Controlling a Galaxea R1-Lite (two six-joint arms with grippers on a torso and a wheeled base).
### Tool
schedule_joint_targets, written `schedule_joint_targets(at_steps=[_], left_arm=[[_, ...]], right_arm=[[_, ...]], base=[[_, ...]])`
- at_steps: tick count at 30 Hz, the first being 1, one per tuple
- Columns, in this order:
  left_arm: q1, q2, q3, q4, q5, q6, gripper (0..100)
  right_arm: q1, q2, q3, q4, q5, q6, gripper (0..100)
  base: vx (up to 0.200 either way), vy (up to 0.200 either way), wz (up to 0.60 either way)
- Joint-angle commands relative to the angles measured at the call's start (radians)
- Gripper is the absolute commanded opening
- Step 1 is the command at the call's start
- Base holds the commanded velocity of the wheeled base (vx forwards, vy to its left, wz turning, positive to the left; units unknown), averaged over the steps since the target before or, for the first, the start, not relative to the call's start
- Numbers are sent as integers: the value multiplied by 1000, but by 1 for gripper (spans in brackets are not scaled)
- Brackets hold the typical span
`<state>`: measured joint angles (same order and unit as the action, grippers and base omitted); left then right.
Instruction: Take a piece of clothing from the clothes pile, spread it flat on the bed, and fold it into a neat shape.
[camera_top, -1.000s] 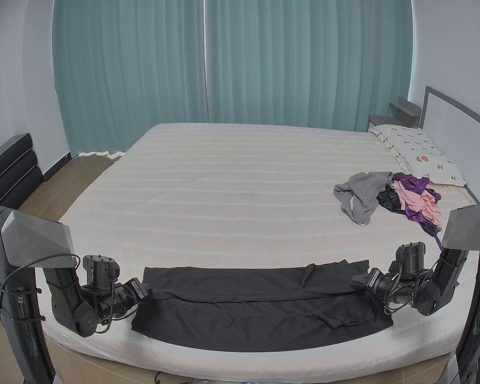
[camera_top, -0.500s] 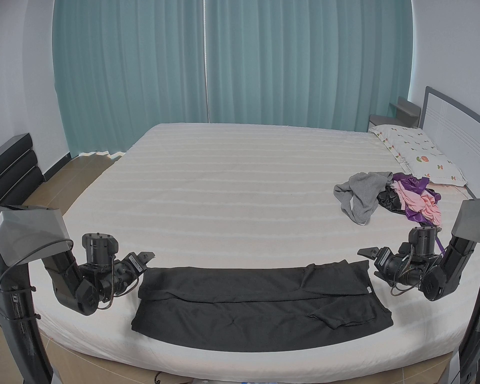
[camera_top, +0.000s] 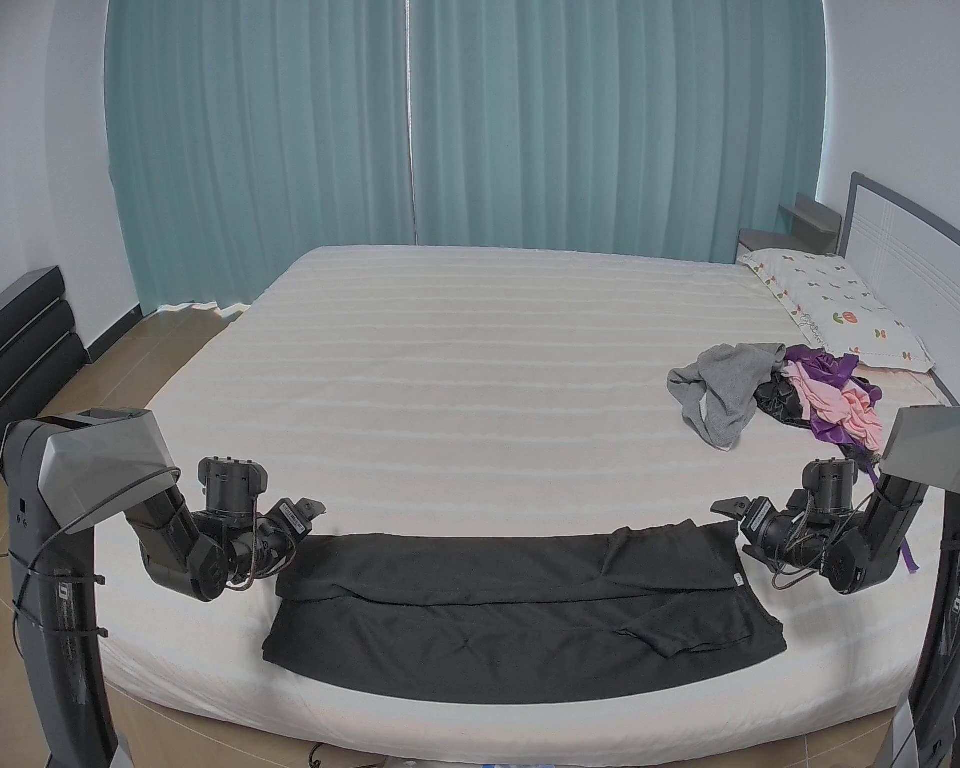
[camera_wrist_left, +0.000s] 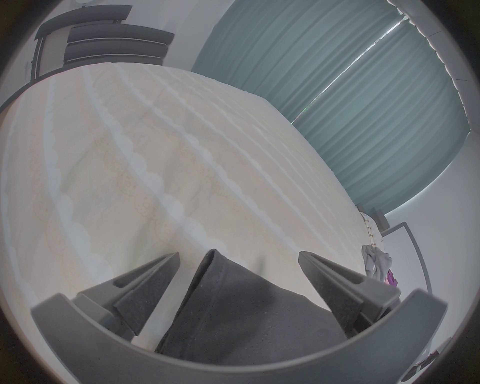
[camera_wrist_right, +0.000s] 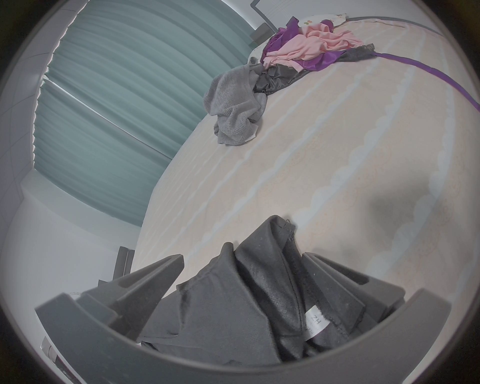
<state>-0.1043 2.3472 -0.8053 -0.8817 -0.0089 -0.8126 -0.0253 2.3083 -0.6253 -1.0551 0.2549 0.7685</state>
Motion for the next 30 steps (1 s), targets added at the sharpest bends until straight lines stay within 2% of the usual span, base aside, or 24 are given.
schedule_joint_targets(at_steps=[1, 2, 9, 15, 21, 22, 30], left_arm=[[-2, 34, -11, -5, 1, 0, 100], [-2, 34, -17, -3, 1, 0, 0], [9, 29, -21, -6, 17, -2, 0], [17, -2, -34, -2, 21, -86, 0], [17, 4, -31, -2, 21, -88, 0], [17, 4, -31, -2, 21, -88, 0], [12, 7, -26, -2, 21, -88, 0]], right_arm=[[-2, 31, -16, 0, 1, 0, 100], [-2, 33, -24, 0, 0, 0, 100], [-4, 68, -59, 1, -5, 0, 100], [-8, 88, -90, 0, -13, -2, 100], [-18, 105, -109, 0, -14, -11, 100], [-18, 105, -109, 0, -14, -11, 0], [-28, 117, -132, -9, -29, -20, 0]], base=[[0, 0, 0], [0, 0, 0], [0, 0, 0], [0, 0, 0], [0, 0, 0], [0, 0, 0], [0, 0, 0]])
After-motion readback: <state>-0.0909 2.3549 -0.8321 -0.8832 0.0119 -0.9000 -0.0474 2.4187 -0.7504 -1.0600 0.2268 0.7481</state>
